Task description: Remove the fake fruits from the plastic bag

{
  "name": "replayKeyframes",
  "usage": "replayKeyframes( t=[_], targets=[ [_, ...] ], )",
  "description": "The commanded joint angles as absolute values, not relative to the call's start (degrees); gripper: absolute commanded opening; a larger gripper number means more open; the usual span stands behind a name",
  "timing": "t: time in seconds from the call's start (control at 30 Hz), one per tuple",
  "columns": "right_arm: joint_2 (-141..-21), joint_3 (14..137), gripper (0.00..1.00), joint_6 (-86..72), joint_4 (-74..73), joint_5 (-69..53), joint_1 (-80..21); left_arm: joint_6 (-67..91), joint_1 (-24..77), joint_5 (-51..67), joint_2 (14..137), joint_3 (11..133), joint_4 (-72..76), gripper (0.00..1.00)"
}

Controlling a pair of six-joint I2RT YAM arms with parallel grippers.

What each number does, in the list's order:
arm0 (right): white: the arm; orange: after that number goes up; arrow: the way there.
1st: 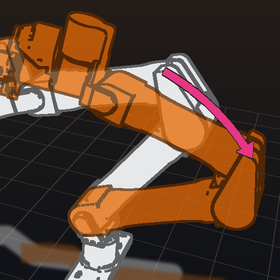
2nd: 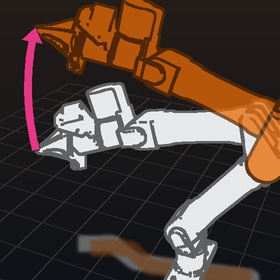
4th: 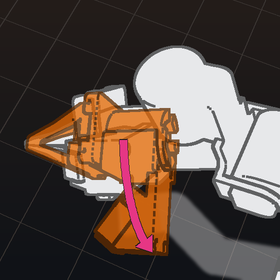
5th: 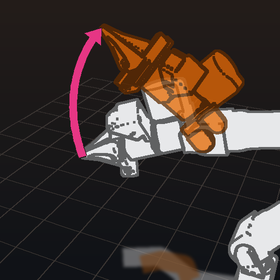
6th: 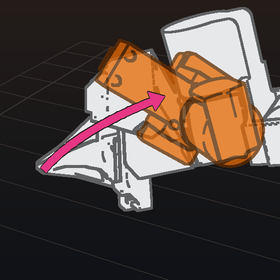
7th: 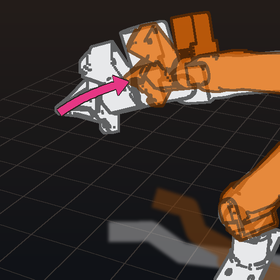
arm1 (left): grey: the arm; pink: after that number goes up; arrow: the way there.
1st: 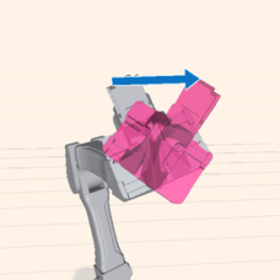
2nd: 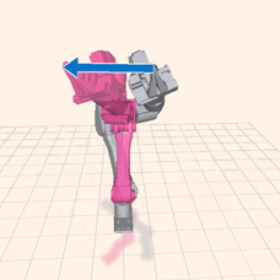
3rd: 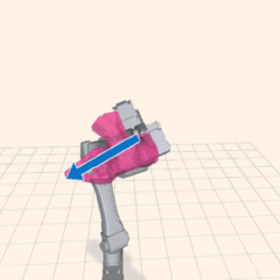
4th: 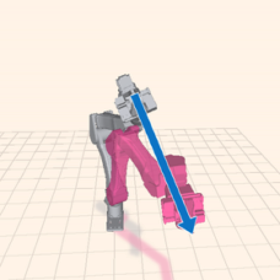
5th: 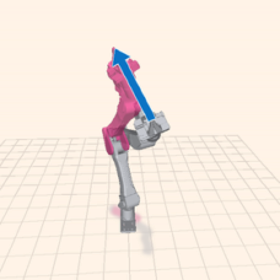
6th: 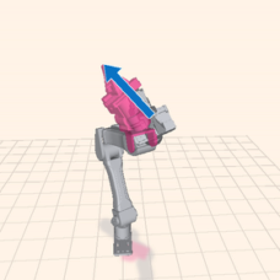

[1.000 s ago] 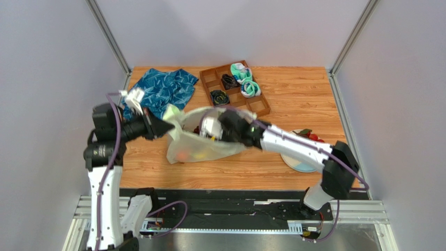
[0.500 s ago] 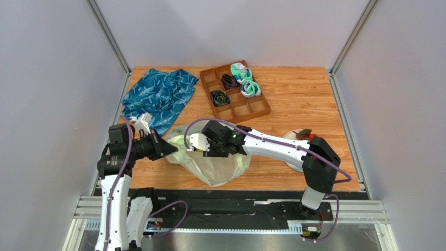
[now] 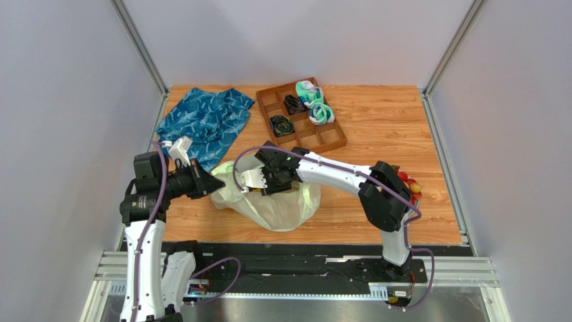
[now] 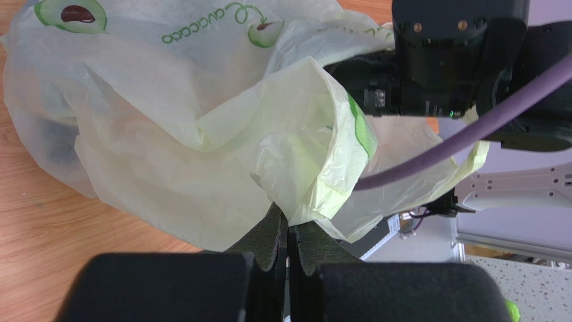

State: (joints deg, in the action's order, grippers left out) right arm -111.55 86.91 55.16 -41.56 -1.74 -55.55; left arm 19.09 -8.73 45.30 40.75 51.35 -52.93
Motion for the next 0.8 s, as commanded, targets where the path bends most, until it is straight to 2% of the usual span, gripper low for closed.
replayKeyframes(
  t=[0.0, 0.13, 0.3, 0.43, 0.6, 0.63, 0.73, 0.77],
  targets=[
    [-114.08, 92.54, 0.46, 64.94, -44.11, -4.39, -53.27, 17.49, -9.49, 45.97, 40.96, 53.61, -52.38, 0.0],
    [-116.36, 93.95, 0.47, 71.34, -46.58, -7.55, -52.12, 18.54, -11.07, 46.49, 41.13, 53.0, -51.68, 0.0],
    [-117.15, 92.99, 0.61, 78.48, -49.39, -13.0, -52.03, 18.72, -12.13, 46.85, 41.22, 52.91, -51.59, 0.0],
    [-120.49, 93.78, 0.62, 79.02, -48.17, -11.43, -52.82, 19.16, -13.0, 47.02, 41.31, 52.21, -51.07, 0.0],
    [-121.47, 93.78, 0.49, 73.66, -42.02, -7.03, -53.26, 19.77, -13.53, 47.29, 40.43, 51.86, -50.63, 0.0],
    [-121.2, 93.52, 0.38, 73.48, -41.66, -6.68, -53.35, 19.95, -13.62, 47.55, 40.34, 51.33, -50.28, 0.0],
    [-118.84, 92.37, 0.18, 73.65, -42.88, -5.8, -53.35, 20.65, -13.8, 47.72, 39.73, 50.63, -49.57, 0.0],
    [-117.87, 92.37, 0.17, 73.48, -44.72, -5.45, -53.35, 20.74, -13.8, 47.81, 39.47, 50.71, -49.57, 0.0]
  ],
)
